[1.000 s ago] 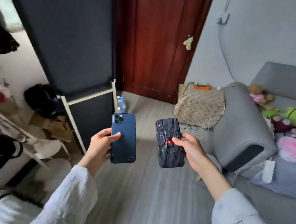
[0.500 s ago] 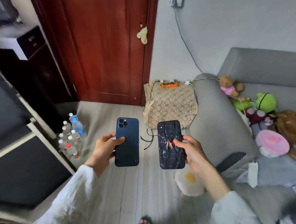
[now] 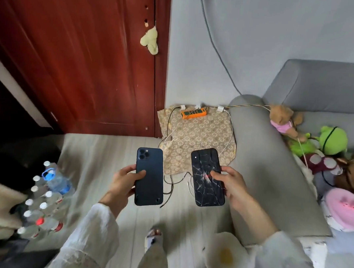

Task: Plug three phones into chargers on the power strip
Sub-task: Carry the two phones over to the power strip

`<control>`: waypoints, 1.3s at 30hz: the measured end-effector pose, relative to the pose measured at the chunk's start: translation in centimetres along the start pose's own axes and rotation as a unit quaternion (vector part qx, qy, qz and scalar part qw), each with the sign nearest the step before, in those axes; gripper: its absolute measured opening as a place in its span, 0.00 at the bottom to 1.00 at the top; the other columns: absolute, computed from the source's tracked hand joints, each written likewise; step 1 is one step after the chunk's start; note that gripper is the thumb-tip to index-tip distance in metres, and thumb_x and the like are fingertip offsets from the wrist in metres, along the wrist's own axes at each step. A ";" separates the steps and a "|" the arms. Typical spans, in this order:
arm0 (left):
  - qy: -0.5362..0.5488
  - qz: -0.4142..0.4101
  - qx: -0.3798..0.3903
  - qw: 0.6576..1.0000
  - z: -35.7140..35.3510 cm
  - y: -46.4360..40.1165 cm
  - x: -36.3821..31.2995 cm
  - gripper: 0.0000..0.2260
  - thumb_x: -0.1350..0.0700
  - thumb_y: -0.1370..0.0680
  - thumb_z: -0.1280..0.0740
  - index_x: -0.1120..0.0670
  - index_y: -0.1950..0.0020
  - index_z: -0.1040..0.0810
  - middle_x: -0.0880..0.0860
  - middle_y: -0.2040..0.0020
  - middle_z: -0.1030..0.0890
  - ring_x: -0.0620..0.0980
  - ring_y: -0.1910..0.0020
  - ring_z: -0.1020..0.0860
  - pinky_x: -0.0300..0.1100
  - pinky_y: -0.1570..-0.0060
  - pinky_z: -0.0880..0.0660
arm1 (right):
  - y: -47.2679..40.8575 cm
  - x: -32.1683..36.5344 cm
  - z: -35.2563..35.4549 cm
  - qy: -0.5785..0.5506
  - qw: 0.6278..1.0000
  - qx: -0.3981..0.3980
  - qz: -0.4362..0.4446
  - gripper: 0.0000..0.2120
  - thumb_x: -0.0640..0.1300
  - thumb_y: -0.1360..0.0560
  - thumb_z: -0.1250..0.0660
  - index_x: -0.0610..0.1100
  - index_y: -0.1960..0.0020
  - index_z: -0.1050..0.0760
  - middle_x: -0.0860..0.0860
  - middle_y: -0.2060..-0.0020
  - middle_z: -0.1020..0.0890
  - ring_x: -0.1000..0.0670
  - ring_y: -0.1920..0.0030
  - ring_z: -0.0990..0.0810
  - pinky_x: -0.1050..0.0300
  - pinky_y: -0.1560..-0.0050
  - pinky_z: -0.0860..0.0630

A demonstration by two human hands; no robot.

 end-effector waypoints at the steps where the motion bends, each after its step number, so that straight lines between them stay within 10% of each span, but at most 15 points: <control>1: -0.001 0.005 0.001 1.000 -0.7 -2.6 -0.8 0.07 0.65 0.25 0.35 0.57 0.49 0.24 0.54 0.60 0.19 0.51 0.61 0.22 0.44 0.58 0.26 | -2.3 0.8 -0.2 0.004 1.000 -0.008 -0.003 0.07 0.35 0.30 0.30 0.43 0.55 0.25 0.45 0.61 0.18 0.48 0.64 0.19 0.56 0.64 0.25; 24: -0.047 0.132 -0.053 0.989 -23.4 -34.2 -6.3 0.11 0.66 0.24 0.37 0.58 0.42 0.28 0.56 0.57 0.21 0.51 0.61 0.24 0.43 0.62 0.27 | -41.6 10.7 7.1 0.009 0.992 0.009 -0.128 0.12 0.34 0.29 0.32 0.41 0.46 0.27 0.47 0.58 0.19 0.48 0.60 0.20 0.55 0.64 0.26; 31: -0.070 0.176 -0.086 0.978 -28.9 -45.1 -0.3 0.14 0.66 0.24 0.38 0.60 0.39 0.29 0.57 0.54 0.22 0.53 0.60 0.24 0.44 0.62 0.28 | -55.1 5.6 8.3 0.060 0.984 -0.006 -0.165 0.13 0.35 0.30 0.30 0.43 0.48 0.27 0.41 0.47 0.20 0.41 0.48 0.21 0.43 0.43 0.25; 39: -0.098 0.177 -0.147 0.968 -29.4 -57.7 7.1 0.17 0.65 0.24 0.36 0.58 0.36 0.27 0.61 0.44 0.21 0.55 0.53 0.24 0.46 0.53 0.25 | -65.6 -3.9 7.3 0.068 0.971 -0.005 -0.228 0.06 0.35 0.29 0.31 0.43 0.54 0.25 0.42 0.50 0.19 0.43 0.50 0.21 0.49 0.56 0.22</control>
Point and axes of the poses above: each hand's wrist, its own y-axis away from the middle knuckle, its own z-axis out of the back of the hand, x = y × z, the point moved 4 cm from there along -y, towards the middle knuckle
